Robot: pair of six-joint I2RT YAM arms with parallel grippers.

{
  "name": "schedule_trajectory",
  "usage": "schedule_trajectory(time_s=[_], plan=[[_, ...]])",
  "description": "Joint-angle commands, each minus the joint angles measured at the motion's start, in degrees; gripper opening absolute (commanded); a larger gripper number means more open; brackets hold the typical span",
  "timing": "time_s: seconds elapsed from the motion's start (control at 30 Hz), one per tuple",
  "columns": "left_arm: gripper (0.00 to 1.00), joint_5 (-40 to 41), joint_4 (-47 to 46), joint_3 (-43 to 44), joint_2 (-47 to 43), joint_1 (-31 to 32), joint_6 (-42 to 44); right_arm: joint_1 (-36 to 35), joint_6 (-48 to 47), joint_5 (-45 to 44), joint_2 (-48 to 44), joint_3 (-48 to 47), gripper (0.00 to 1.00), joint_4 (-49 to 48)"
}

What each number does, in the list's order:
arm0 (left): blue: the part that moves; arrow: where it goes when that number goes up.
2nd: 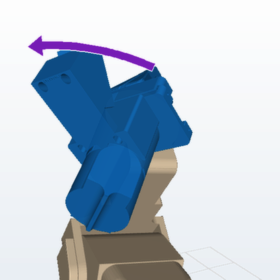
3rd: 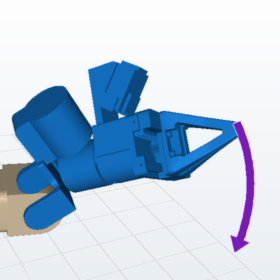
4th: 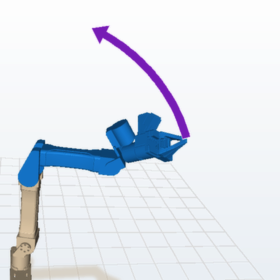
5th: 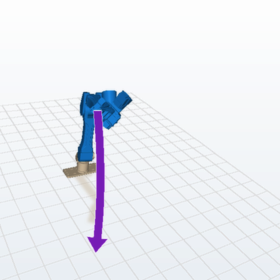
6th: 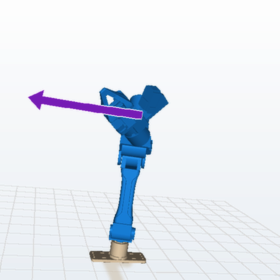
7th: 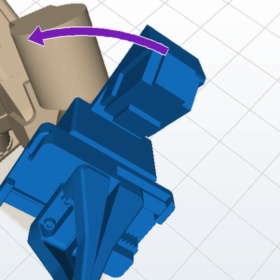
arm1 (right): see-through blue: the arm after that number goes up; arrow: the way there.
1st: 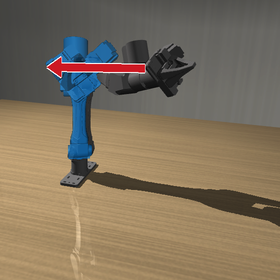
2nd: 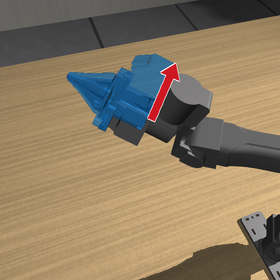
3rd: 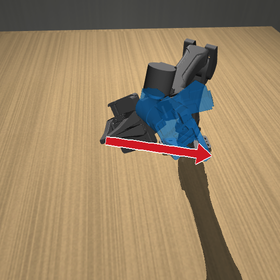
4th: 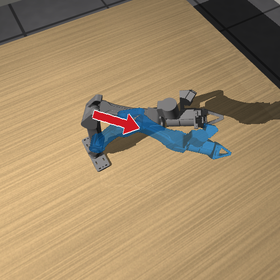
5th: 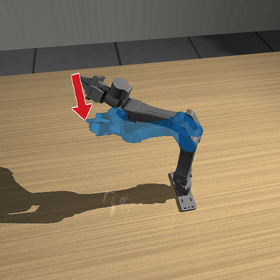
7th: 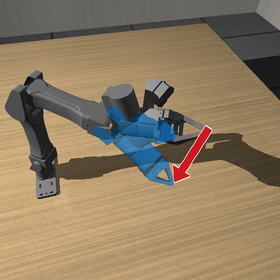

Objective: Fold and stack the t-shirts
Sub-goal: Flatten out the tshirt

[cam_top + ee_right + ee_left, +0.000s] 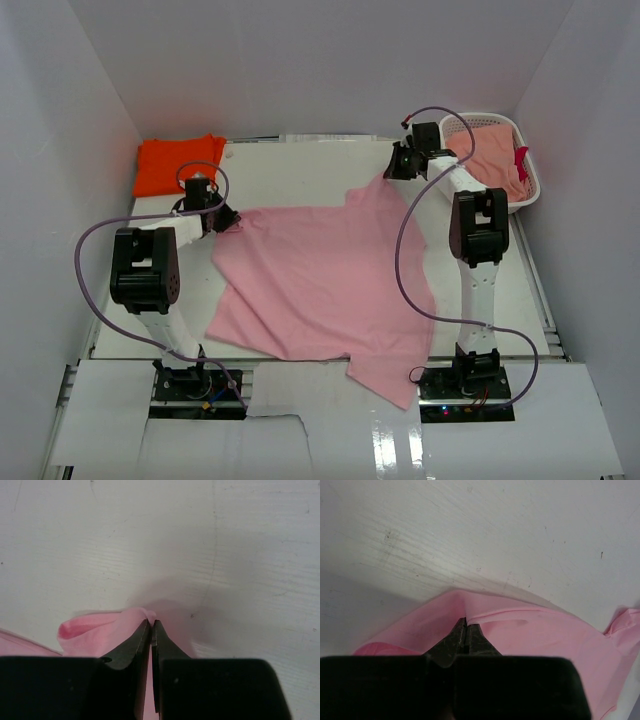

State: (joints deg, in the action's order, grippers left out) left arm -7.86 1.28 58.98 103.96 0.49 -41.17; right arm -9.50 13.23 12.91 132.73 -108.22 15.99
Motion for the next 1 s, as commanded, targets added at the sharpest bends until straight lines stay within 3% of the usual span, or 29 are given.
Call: schedule_trajectory(time_s=[0.0,0.47,0.97], plan=[[0.0,1.18,-0.31,-0.62,-0.87,-0.4,0.83,0.18,-1.1,1.85,2.18,-3.57,0.08,-3.24],[0.0,0.48,-4.53,2.89,3.87,-3.13,1.53,0.18,-2.51,2.56,7.28,-7.88,0.08,-9.74],[0.0,-9.28,-9.01,8.78,7.31,-3.13,2.23,-0.08,-4.27,4.76,6.84,-7.26,0.08,-14.67]])
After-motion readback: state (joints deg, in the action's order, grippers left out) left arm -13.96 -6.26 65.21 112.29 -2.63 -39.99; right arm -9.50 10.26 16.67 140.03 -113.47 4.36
